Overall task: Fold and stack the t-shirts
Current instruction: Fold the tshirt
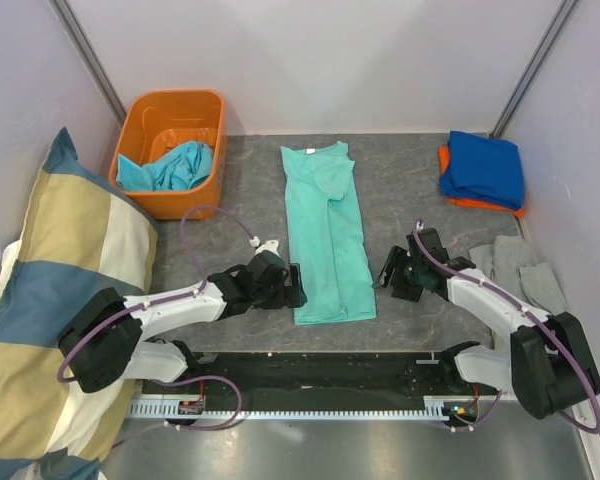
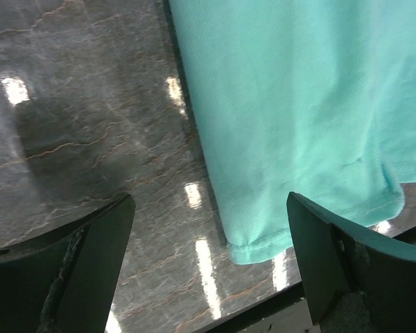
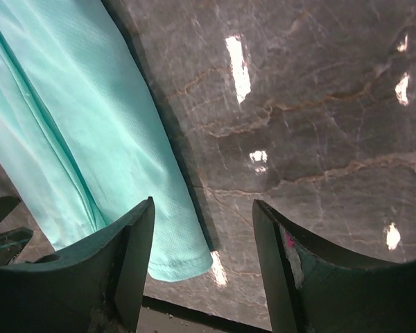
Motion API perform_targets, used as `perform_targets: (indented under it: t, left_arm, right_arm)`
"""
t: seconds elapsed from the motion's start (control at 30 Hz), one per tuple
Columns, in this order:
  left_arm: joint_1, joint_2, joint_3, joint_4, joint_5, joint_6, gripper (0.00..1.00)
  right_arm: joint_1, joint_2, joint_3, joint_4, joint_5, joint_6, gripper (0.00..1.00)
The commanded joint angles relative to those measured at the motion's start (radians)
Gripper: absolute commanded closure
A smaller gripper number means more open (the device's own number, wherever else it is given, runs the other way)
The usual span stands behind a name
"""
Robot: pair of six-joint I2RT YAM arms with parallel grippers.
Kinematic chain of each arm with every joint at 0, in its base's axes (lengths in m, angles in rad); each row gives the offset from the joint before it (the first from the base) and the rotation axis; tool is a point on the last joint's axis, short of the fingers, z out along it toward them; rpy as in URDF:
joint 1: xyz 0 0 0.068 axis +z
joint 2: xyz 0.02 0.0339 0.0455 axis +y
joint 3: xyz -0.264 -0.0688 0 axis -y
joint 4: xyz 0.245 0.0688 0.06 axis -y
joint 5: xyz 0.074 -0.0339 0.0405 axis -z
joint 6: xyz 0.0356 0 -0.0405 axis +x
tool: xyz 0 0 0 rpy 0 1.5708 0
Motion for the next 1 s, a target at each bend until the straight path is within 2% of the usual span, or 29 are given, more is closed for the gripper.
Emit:
perform_targets:
  t: [0.0,0.27,0.43,0.63,0.73,0.77,0.83,0.87,0.97]
  left_arm:
    - [-0.035,0.010,-0.050,0.086,0.056,-0.113,0.00]
    - [-0.092,0.048,-0.070,0.126,0.088,-0.160,0.14]
    - [-0.123,0.033,-0.093,0.114,0.108,-0.190,0.16]
    - [-0.155,0.007,-0.138,0.100,0.105,-0.234,0.25]
    - [-0.161,-0.004,-0.147,0.094,0.096,-0.240,0.34]
    - [-0.161,-0.005,-0.149,0.094,0.096,-0.243,0.45]
    - [-0.163,-0.004,-0.156,0.092,0.067,-0.248,0.59]
    - [-0.163,-0.004,-0.158,0.091,0.064,-0.249,0.71]
    - [-0.163,-0.004,-0.158,0.086,0.062,-0.246,0.82]
  right_arm:
    - [-0.001,-0.060,-0.029,-0.037,-0.025,-0.002,0.34]
    - [-0.002,-0.112,-0.065,-0.055,-0.037,0.003,0.33]
    - [-0.001,-0.127,-0.070,-0.060,-0.036,0.008,0.33]
    - [0.001,-0.135,-0.084,-0.060,-0.036,0.005,0.33]
    - [0.002,-0.140,-0.092,-0.058,-0.036,0.006,0.33]
    - [0.001,-0.140,-0.093,-0.057,-0.034,0.006,0.33]
    - [0.001,-0.140,-0.095,-0.055,-0.034,0.006,0.33]
    - [0.002,-0.141,-0.095,-0.054,-0.036,0.005,0.33]
    - [0.010,-0.147,-0.096,-0.049,-0.069,-0.008,0.33]
